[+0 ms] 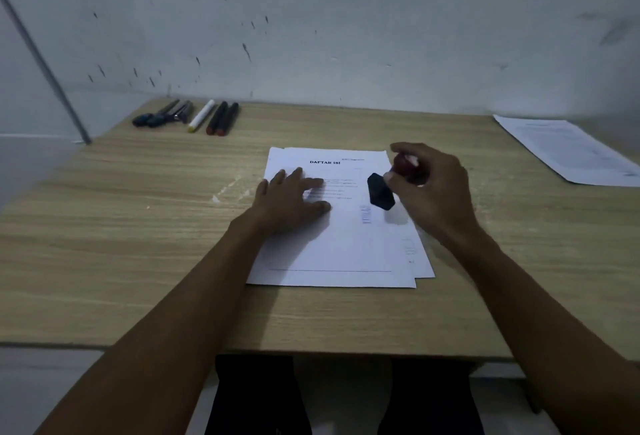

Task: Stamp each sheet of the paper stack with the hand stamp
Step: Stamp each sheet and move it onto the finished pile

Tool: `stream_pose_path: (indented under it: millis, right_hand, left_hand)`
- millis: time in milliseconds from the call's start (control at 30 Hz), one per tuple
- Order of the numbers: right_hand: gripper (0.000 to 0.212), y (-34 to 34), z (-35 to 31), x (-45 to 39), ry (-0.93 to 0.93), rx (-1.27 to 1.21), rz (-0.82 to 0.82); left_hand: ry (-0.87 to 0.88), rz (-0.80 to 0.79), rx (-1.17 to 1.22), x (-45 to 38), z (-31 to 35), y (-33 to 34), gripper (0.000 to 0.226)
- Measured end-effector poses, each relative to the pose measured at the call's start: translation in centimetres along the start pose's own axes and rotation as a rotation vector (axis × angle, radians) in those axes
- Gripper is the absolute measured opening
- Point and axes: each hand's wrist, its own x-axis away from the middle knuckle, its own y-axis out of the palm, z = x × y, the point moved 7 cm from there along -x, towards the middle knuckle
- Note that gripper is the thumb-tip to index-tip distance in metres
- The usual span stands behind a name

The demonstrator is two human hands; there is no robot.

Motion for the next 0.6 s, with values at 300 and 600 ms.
stream_pose_path:
  millis: [300, 600]
  right_hand:
    - [0.040, -6.5, 6.5, -0.3, 0.307, -0.181, 0.139]
    - [0.034, -8.3, 6.7, -1.4, 0.161, 0.142, 0.127]
  left_hand:
    - [-0.003, 0.098, 0.117, -1.0, 1.0, -1.4, 0.045]
    - [0.041, 0.238, 0.334, -1.6, 5.0, -2.2, 0.034]
